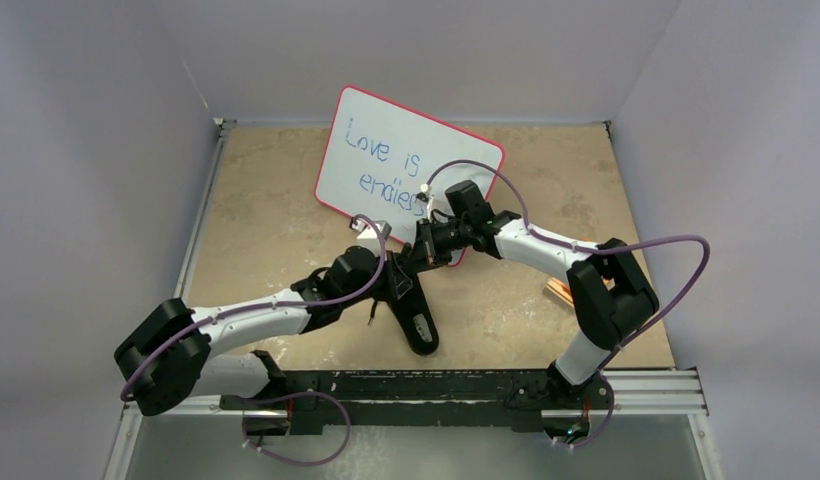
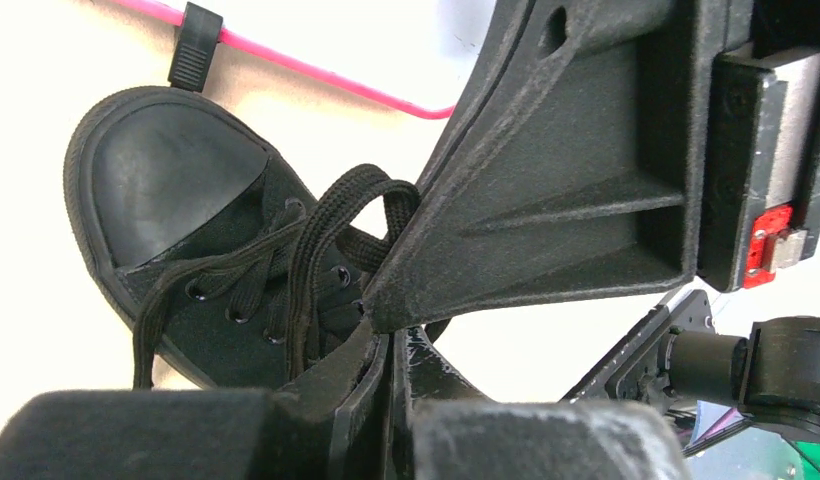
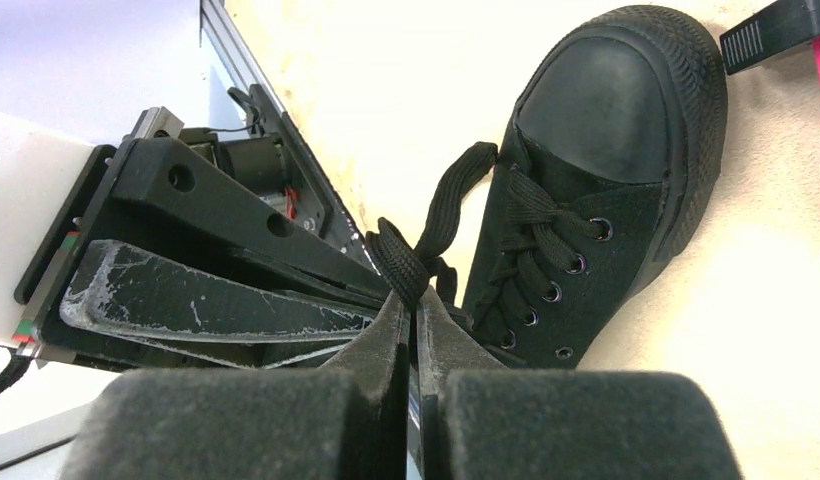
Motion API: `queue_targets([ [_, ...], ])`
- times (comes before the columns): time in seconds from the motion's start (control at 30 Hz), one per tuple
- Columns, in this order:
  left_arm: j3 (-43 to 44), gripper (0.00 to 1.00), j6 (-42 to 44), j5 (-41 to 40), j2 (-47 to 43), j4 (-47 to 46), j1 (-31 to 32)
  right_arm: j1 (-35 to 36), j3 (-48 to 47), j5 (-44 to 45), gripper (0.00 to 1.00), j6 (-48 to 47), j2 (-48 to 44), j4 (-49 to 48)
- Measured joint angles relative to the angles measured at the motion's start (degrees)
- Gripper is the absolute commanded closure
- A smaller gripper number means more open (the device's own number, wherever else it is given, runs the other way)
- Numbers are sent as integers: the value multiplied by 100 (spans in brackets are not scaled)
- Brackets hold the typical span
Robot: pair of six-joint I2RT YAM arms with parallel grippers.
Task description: Tie the shoes
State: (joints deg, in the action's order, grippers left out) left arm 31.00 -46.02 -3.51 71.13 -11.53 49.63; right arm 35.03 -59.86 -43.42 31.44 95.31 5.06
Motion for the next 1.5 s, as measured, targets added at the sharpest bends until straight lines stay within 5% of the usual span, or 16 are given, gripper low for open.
queue_targets([
  [0.37, 63, 100, 153, 70, -13, 157, 2, -13, -26, -7, 100, -48, 0, 107],
  [0.67, 15, 100, 87, 81, -955, 876, 0, 2, -52, -546, 100, 313, 0, 90],
  [0.93, -527, 79, -308, -92, -1296, 313, -2, -17, 4, -726, 100, 713, 111, -79],
  [1.2, -734, 68, -455, -85, -1276, -260, -7, -22, 76, -730, 100, 1045, 170, -293],
  [1.5, -551, 63, -190, 70, -1510, 122, -11, -55, 52, -868, 100, 1167, 269, -302],
])
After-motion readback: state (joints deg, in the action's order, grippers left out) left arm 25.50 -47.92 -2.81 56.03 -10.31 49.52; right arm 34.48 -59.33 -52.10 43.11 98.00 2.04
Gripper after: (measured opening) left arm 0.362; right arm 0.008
